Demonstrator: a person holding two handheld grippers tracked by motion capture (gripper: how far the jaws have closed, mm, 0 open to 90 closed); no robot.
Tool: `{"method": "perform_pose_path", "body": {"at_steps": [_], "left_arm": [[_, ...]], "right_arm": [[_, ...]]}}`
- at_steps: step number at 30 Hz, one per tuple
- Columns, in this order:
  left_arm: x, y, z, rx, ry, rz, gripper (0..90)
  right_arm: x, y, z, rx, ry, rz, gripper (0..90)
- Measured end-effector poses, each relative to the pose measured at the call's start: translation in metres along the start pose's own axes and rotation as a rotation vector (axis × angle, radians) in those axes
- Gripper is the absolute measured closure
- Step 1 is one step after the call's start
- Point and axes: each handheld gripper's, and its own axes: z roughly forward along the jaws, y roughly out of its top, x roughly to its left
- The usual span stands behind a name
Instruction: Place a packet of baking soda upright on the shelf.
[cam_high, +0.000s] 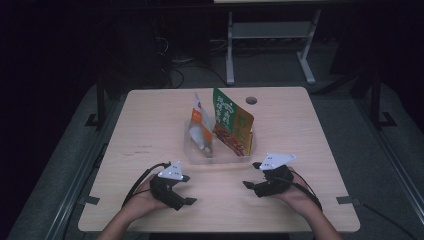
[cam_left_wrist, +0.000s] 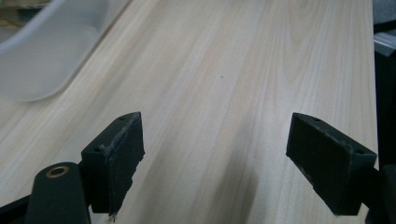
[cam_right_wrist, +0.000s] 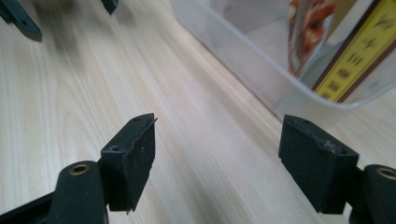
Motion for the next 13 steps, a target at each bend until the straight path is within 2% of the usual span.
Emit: {"method": "perform_pose_path", "body": {"at_steps": [4, 13], "left_arm": [[-0.0003, 0.0005, 0.0026, 0.013, -0.003, 0.011, 18.2], [-0.0010, 0.0006, 0.0034, 0.017, -0.003, 0.016, 18.2]], "right_arm": [[0.0022, -0.0029, 0.0063, 0.045, 0.020, -0.014, 26.4], [0.0035, -0.0015, 0.0066, 0.047, 0.028, -0.017, 26.4]]}}
